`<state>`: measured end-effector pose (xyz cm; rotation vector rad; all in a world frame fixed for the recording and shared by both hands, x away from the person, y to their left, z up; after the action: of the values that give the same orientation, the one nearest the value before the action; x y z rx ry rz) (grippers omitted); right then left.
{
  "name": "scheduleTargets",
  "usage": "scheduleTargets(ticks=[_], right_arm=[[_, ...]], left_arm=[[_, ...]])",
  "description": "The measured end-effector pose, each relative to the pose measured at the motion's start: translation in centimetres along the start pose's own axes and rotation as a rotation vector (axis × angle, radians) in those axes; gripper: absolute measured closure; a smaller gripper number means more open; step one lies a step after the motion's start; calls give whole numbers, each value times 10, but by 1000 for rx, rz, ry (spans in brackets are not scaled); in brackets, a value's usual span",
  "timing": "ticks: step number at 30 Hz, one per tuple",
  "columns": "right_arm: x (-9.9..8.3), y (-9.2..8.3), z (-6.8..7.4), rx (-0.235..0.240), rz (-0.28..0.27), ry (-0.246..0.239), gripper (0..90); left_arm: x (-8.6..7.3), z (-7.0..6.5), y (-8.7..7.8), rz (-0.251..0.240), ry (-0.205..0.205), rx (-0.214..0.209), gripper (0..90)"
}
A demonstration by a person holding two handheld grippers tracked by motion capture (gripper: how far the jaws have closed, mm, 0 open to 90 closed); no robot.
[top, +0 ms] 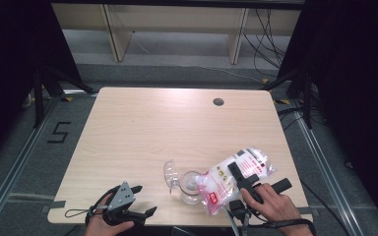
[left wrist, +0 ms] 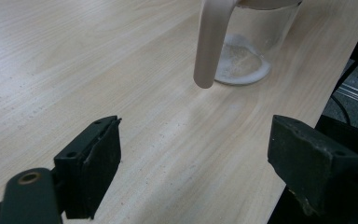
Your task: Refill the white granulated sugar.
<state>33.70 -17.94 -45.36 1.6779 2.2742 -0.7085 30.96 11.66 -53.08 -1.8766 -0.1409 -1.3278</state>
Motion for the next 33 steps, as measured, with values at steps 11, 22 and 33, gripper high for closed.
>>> scheduleTargets(ticks=[11, 22, 33], right_arm=[[3, 1, -2, 4, -20, -23, 544], [0, 0, -2, 5, -17, -9, 546], [0, 0, -4, -1, -25, -16, 548]], left_arm=[[0, 0, -1, -5, 2, 8, 171], [0, 0, -1, -4, -2, 9, 171], [0, 0, -1, -4, -2, 10, 171]])
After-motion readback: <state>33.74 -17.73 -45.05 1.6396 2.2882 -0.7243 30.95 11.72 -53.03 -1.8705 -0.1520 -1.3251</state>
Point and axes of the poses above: each handheld gripper's, and its own axes: y roughly forward along the jaws, x roughly out of its top, z roughly to its left, the point moved 7 cm from there along y, roughly forward along the jaws, and after that the axes turned 4 degrees about -y, right-handed, at the moved point
